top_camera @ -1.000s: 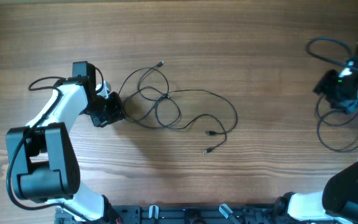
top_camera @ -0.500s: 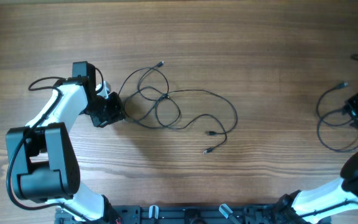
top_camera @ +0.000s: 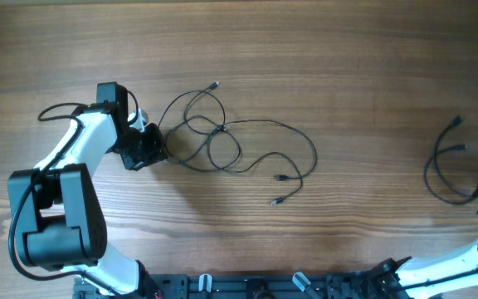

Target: Untangle cables

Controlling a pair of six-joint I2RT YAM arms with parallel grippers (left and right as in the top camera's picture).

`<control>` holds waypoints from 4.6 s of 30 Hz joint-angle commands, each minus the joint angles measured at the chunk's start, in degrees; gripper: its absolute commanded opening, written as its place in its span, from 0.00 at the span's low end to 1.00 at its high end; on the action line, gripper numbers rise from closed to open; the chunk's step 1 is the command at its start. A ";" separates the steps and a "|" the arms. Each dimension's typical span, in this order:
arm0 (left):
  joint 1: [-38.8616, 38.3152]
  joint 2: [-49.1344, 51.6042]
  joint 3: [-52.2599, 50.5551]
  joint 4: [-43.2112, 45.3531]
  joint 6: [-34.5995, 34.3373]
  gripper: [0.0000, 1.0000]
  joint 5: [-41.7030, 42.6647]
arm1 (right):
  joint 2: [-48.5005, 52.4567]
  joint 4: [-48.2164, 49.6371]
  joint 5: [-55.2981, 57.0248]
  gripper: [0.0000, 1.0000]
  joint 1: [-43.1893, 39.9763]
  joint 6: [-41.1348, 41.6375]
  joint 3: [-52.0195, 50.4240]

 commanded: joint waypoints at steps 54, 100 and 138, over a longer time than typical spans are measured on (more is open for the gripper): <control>-17.81 -1.01 -0.15 15.06 3.02 0.09 19.89 | -21.18 0.09 -18.67 0.79 50.03 -20.41 1.66; 4.37 -6.38 0.33 2.84 -4.83 0.46 -4.66 | -12.94 23.63 -19.06 0.92 89.70 3.08 0.52; 4.81 -6.38 0.26 -0.70 -4.83 0.40 -4.66 | 5.68 36.13 -12.52 0.62 97.48 52.76 0.52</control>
